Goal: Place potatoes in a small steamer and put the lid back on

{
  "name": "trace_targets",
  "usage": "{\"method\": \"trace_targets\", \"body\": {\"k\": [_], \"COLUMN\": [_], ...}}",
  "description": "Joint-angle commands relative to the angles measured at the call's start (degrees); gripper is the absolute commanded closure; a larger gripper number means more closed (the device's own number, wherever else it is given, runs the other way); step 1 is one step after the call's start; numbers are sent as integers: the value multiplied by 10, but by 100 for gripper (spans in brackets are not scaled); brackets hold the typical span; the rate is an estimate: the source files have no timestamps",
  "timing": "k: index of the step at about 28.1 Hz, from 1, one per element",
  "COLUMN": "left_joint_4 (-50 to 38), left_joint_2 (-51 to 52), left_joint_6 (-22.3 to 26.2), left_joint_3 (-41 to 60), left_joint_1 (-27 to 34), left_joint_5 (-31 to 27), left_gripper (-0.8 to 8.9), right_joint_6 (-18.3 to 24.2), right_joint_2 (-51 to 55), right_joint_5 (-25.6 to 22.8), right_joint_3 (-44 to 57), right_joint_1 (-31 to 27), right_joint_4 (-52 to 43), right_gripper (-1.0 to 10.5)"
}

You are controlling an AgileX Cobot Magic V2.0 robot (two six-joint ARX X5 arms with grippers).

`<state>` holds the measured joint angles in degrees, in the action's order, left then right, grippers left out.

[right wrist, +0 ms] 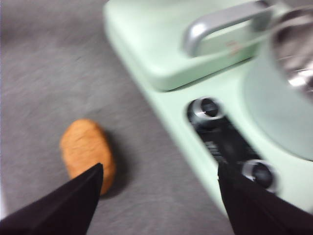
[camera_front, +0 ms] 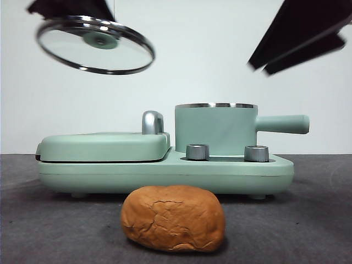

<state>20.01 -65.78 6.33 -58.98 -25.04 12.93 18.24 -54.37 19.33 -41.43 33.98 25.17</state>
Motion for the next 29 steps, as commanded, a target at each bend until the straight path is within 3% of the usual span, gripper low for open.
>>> {"method": "trace_targets", "body": {"k": [1, 10, 20, 24, 29], "left_joint_4": [-11, 45, 50, 50, 56], "left_joint_2": [39, 116, 127, 127, 127], "left_joint_6": [-20, -25, -25, -24, -23], "left_joint_3": [17, 31, 31, 31, 31], "left_joint_1": [8, 44, 68, 68, 68], "left_joint_5": [-2, -27, -27, -27, -27], "left_gripper": [798, 799, 799, 799, 799], "right_joint_6": [7, 7, 7, 6, 6], "right_joint_2": [-42, -162, -255, -287, -310], "right_joint_5": [1, 2, 0, -46, -64], "right_joint_3": [-10, -10, -10, -10, -10], "right_joint_1": [33, 105, 162, 178, 187], "right_joint_4": [-16, -70, -107, -118, -116], "right_gripper": [566, 566, 550, 557, 702]}}
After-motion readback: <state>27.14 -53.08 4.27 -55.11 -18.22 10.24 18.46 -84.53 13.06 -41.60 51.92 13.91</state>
